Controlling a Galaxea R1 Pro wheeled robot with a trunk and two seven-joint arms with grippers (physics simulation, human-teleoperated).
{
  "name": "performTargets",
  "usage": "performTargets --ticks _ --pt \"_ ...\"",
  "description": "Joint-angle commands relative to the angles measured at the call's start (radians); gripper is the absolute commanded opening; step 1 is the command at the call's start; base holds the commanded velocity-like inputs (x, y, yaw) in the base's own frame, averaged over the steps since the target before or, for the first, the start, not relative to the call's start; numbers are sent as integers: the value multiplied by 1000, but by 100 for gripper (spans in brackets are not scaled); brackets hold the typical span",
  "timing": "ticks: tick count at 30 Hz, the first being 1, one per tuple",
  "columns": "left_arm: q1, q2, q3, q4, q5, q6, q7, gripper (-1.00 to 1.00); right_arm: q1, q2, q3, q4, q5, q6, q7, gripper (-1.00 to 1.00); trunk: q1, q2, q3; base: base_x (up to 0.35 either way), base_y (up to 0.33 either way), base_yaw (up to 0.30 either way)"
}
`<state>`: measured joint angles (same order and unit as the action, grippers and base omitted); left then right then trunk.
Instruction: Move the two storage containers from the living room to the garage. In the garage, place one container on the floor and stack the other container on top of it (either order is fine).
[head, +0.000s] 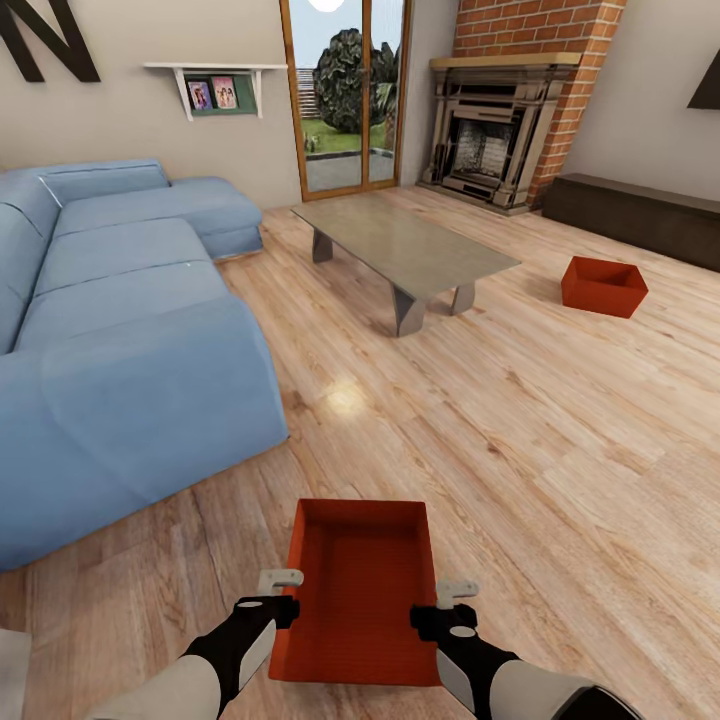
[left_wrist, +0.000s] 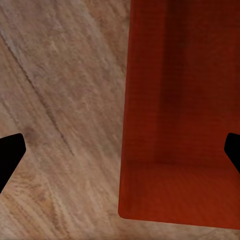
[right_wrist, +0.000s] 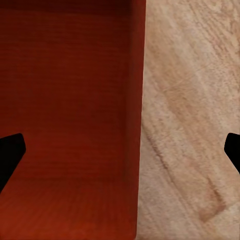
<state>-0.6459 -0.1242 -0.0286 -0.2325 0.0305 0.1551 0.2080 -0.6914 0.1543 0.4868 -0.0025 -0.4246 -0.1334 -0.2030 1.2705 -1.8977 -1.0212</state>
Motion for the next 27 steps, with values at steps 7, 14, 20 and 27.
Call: performTargets --ticks 7,14,20,27 --pt "0 0 -3 -2 3 5 5 100 0 0 8 2 -11 -3 10 100 23 -42 -19 0 0 0" --pt "0 0 -3 -2 3 4 5 100 0 -1 7 2 -11 -3 11 100 23 -42 -19 0 0 0" --pt "0 0 -3 -2 3 4 5 100 0 -1 8 2 -11 -3 11 100 27 -49 -23 0 0 0" --pt "0 0 -2 -2 3 4 5 100 0 -2 7 2 -11 -3 21 100 54 -98 -45 0 0 0"
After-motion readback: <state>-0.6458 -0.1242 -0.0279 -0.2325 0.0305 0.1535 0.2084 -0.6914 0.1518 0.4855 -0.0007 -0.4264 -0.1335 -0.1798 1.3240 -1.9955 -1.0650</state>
